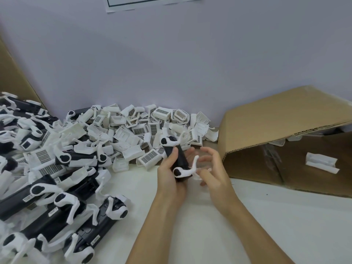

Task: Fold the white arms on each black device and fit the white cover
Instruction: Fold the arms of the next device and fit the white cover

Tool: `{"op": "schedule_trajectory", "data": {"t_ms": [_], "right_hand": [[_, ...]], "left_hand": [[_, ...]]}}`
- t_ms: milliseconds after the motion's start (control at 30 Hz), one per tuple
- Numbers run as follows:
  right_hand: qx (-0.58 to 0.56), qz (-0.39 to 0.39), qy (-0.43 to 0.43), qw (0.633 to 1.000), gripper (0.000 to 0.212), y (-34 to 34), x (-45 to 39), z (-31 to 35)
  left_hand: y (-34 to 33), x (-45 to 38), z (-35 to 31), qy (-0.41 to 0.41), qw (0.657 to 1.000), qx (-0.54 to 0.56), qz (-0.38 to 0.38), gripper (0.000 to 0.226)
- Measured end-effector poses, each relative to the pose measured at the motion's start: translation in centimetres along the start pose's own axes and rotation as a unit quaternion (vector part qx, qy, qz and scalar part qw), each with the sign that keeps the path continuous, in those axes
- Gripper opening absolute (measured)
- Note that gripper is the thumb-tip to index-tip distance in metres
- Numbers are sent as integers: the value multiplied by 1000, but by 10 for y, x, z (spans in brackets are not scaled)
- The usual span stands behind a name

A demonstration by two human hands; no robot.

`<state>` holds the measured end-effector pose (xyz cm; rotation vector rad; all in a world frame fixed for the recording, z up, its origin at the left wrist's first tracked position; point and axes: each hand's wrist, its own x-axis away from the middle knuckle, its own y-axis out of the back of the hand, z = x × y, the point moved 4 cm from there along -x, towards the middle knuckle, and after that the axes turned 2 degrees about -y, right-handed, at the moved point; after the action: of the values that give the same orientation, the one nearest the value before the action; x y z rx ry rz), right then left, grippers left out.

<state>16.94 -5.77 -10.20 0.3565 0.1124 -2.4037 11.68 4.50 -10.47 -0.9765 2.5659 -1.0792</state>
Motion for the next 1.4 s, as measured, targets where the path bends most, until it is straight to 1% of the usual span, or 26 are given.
{"op": "schedule_trajectory", "data": {"t_ms": [67,133,200,267,300,333,367,433,500,567,633,700,833,900,933,1000,1067,1100,1167,1200,1233,1300,1333,1400], "right_hand": [[11,-31,5,999,51,2,0,-1],[51,-59,28,997,50,1,2,1],[114,-81,80,987,46,0,5,7],[188,-84,149,967,42,-3,8,12],[213,-76,167,960,40,-5,8,13],[229,-63,168,957,40,-7,8,12],[240,-52,157,957,41,-8,6,10],[244,-52,122,961,39,-7,4,5],[189,-55,75,978,32,-2,1,-1],[121,-31,37,991,26,-1,-2,-6],[97,-13,36,995,20,-3,-2,-6],[84,-10,32,996,15,-2,-2,-5],[60,-11,14,998,18,-1,-2,-5],[59,-18,15,998,25,0,-1,-3],[59,-20,21,998,27,0,-1,-2],[66,-22,31,997,26,1,-2,-2],[77,-29,33,996,29,0,-1,-1],[82,-33,33,996,33,0,0,-1],[109,-46,40,992,43,0,1,-1],[138,-58,43,988,46,1,2,-1],[168,-70,47,982,42,2,1,-2],[217,-84,57,971,27,2,0,-4],[237,-81,58,966,23,0,0,-6],[285,-61,58,955,24,-8,-4,-6]], "left_hand": [[2,-2,-4,-26,999,-27,-17,35],[8,-4,-7,-49,994,-58,-75,27],[12,-3,-10,-67,986,-92,-120,30],[13,-4,-10,-75,975,-145,-150,42],[13,-4,-9,-79,969,-170,-163,47],[11,-3,-8,-86,964,-188,-169,47],[8,-3,-10,-94,961,-199,-167,42],[1,-5,-16,-114,963,-197,-141,25],[-4,-5,-23,-140,963,-212,-92,12],[-5,-4,-26,-156,956,-242,-63,13],[-5,-1,-27,-164,952,-249,-69,18],[-4,0,-27,-166,951,-251,-77,24],[-5,1,-24,-138,957,-242,-80,26],[-7,0,-21,-89,968,-226,-72,28],[-8,-1,-18,-54,974,-214,-56,32],[-10,-2,-12,12,982,-186,-21,33],[-9,-3,-10,41,985,-170,-3,37],[-7,-3,-11,37,985,-167,-1,38],[-3,-4,-17,-4,985,-169,-16,38],[0,-5,-23,-32,985,-167,-36,36],[5,-5,-29,-61,982,-166,-69,33],[18,-4,-45,-125,967,-160,-155,29],[26,-3,-54,-160,957,-153,-190,29],[41,1,-73,-218,936,-146,-233,30]]}}
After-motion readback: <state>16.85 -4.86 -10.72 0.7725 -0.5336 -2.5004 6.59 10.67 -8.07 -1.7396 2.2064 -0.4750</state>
